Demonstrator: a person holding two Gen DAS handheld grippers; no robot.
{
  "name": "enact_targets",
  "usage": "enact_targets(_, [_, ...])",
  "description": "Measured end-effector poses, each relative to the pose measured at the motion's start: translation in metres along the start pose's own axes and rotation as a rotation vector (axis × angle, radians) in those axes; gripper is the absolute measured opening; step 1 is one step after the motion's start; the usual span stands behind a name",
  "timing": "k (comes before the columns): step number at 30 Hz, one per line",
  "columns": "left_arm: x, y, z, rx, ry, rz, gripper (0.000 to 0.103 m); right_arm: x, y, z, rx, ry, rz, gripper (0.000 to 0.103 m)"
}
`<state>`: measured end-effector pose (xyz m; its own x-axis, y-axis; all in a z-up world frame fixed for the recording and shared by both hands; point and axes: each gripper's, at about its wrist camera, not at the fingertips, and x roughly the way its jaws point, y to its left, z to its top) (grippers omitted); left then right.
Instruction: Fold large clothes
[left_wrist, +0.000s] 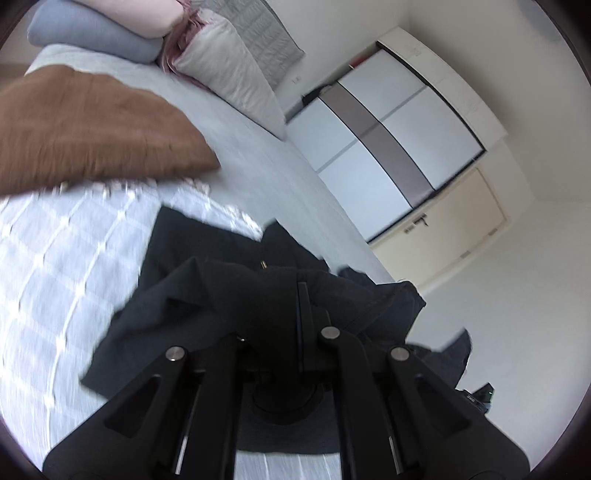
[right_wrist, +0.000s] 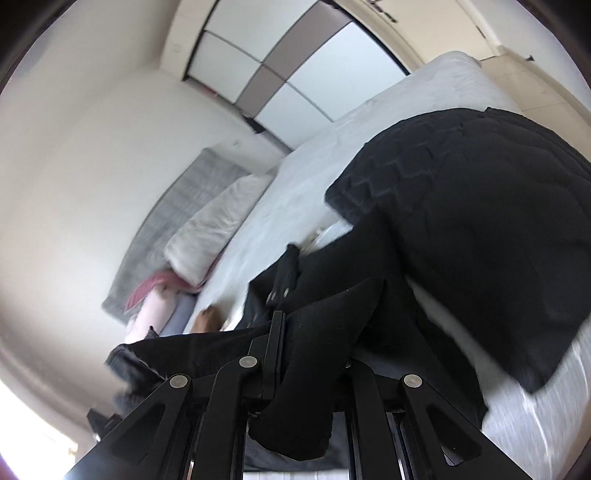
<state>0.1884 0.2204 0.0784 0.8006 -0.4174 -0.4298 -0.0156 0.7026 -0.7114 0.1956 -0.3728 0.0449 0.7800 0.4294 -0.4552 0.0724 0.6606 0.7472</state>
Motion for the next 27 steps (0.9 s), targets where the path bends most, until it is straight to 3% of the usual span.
enact_targets(6, [0.080,0.014,0.027,0.044,-0.002,0.121,0.008,0.084,0.013,0.036,-0.072,-0.006,-0.112,0.009])
enact_targets(15, [0.178,0.071,0.025,0.066,0.020,0.265,0.012,0.207,0.011,0.051,-0.210,0.030,-0.292,0.011])
enact_targets(19, [0.201,0.100,0.012,0.023,0.035,0.263,0.012,0.252,-0.013,0.042,-0.236,0.073,-0.374,0.011])
enact_targets(23, [0.201,0.099,0.011,0.028,0.054,0.250,0.014,0.270,-0.033,0.029,-0.230,0.095,-0.400,0.012])
enact_targets(25, [0.200,0.092,0.011,0.054,0.083,0.261,0.022,0.267,-0.031,0.029,-0.220,0.092,-0.401,0.014])
enact_targets(27, [0.194,0.082,0.012,0.088,0.115,0.280,0.033,0.259,-0.026,0.030,-0.193,0.111,-0.401,0.022])
